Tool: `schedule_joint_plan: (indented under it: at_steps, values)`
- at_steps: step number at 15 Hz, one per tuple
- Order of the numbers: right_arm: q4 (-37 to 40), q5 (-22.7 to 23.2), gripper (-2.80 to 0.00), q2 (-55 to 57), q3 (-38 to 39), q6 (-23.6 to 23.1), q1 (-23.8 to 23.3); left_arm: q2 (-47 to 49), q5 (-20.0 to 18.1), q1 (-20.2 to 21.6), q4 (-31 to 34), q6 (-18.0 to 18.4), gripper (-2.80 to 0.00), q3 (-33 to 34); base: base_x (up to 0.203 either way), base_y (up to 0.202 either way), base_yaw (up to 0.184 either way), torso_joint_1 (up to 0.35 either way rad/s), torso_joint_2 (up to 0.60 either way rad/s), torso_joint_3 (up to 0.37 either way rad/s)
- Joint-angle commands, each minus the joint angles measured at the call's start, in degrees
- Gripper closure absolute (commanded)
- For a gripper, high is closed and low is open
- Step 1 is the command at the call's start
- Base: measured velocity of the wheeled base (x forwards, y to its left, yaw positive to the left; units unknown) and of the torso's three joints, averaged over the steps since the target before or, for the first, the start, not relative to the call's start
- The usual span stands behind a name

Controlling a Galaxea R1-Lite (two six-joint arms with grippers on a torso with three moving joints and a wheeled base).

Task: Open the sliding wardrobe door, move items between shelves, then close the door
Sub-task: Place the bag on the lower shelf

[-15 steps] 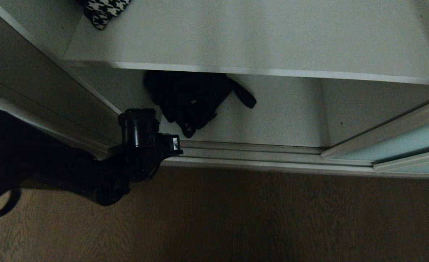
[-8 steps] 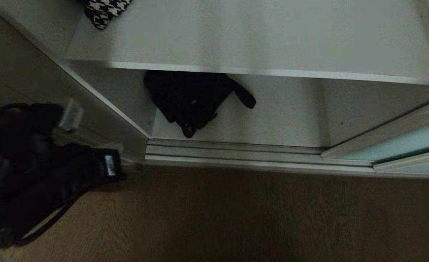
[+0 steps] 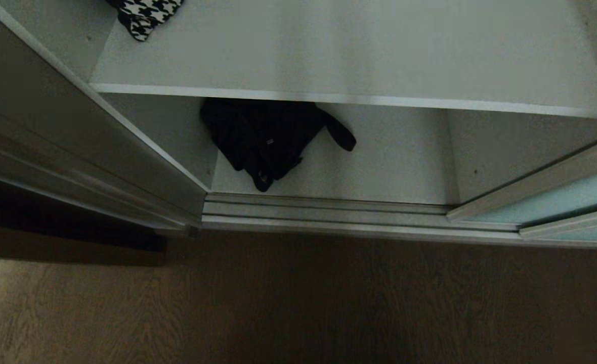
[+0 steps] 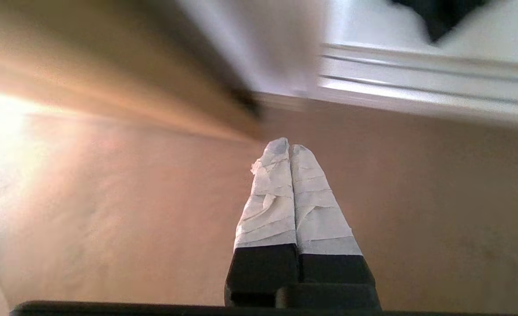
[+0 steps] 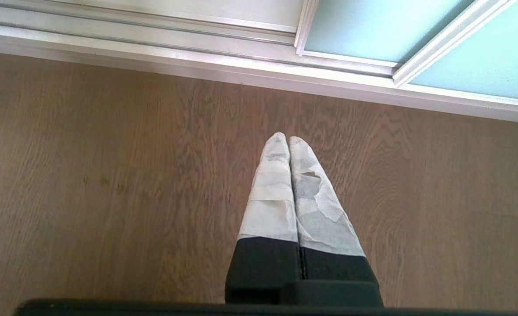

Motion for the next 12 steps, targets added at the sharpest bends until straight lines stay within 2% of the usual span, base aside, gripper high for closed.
schedule_joint_plan:
  at_steps: [1, 3, 5, 8, 11, 12]
  values:
    - [-0.01, 0.02, 0.00, -0.10, 0.09, 0.00, 0.02, -15.92, 0.58, 5.95, 2.51, 0.35, 0.00, 4.41, 0.000, 0.000, 0.000, 0.000, 0.00, 0.000]
    - [-0.01, 0.05, 0.00, -0.03, 0.09, 0.00, 0.02, -18.12, 4.76, 7.90, 1.05, -0.41, 0.00, 11.55, 0.000, 0.000, 0.000, 0.000, 0.00, 0.000]
    - [-0.01, 0.00, 0.00, -0.04, 0.09, 0.00, 0.02, -18.73, 7.03, 8.61, -2.61, -0.37, 0.00, 16.01, 0.000, 0.000, 0.000, 0.000, 0.00, 0.000]
    - [-0.01, 0.05, 0.00, -0.01, 0.09, 0.00, 0.02, -18.78, 8.87, 8.94, -2.82, 0.57, 0.00, 15.02, 0.000, 0.000, 0.000, 0.000, 0.00, 0.000]
    - [-0.01, 0.05, 0.00, -0.08, 0.09, 0.00, 0.02, -20.06, 8.80, 14.12, 0.37, 2.15, 0.00, 14.54, 0.000, 0.000, 0.000, 0.000, 0.00, 0.000]
    - [-0.01, 0.05, 0.00, -0.10, 0.09, 0.00, 0.02, -22.46, 8.01, 14.43, 2.35, 2.97, 0.00, 14.97, 0.000, 0.000, 0.000, 0.000, 0.00, 0.000]
